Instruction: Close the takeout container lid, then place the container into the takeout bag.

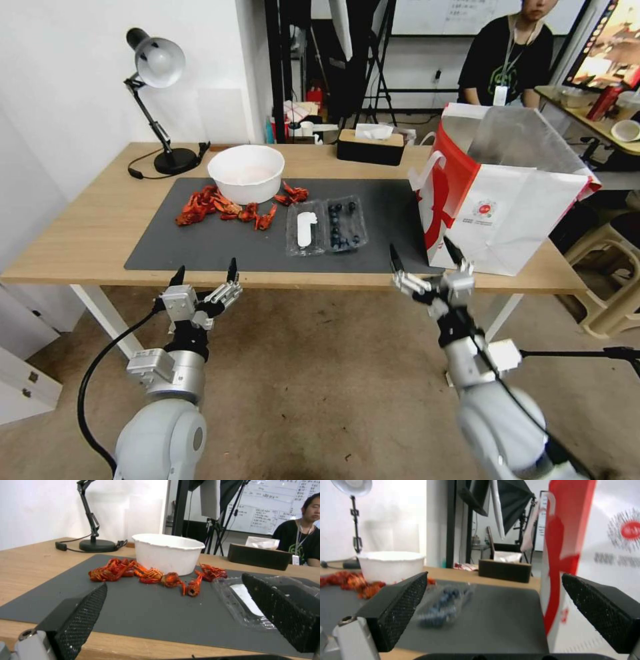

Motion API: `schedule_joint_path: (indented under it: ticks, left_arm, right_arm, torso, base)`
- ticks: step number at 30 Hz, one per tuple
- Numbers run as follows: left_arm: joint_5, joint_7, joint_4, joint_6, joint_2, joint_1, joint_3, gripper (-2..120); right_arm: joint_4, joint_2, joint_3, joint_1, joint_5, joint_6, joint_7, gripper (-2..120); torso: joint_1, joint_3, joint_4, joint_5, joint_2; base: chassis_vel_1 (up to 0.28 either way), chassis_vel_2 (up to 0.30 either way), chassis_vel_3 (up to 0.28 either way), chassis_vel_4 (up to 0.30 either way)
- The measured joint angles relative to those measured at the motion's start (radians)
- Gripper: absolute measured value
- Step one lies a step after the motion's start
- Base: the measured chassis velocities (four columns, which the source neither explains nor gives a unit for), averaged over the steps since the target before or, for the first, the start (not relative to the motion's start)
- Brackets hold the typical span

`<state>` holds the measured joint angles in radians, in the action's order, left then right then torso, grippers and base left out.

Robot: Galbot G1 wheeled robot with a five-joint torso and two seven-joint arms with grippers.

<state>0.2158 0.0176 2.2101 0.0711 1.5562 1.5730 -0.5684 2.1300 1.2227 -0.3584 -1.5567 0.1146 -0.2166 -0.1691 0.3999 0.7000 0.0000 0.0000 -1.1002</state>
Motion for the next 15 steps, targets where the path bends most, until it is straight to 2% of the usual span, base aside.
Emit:
schedule_joint_path:
  ticks: [12, 14, 15]
  left_arm:
    - [0.001, 0.0, -0.002, -0.025, -0.012, 0.009, 0.01, 100]
    - [0.027, 0.008, -0.005, -0.04, -0.027, 0.008, 0.035, 100]
    - [0.075, 0.023, -0.004, -0.051, -0.051, 0.004, 0.07, 100]
  right_arm:
    - [-0.038, 0.047, 0.031, -0.035, -0.051, -0.027, -0.036, 100]
    - [-0.039, 0.049, 0.03, -0.033, -0.051, -0.021, -0.041, 100]
    - [-0.039, 0.049, 0.029, -0.032, -0.048, -0.017, -0.043, 100]
  torso:
    - [0.0, 0.0, 0.0001, -0.0001, 0.0]
    - [0.0, 0.0, 0.0002, -0.0001, 0.0]
    - [0.0, 0.0, 0.0002, -0.0001, 0.0]
  base:
    - [0.0, 0.0, 0.0, 0.0]
    - [0.0, 0.0, 0.0, 0.0]
    - [0.0, 0.0, 0.0, 0.0]
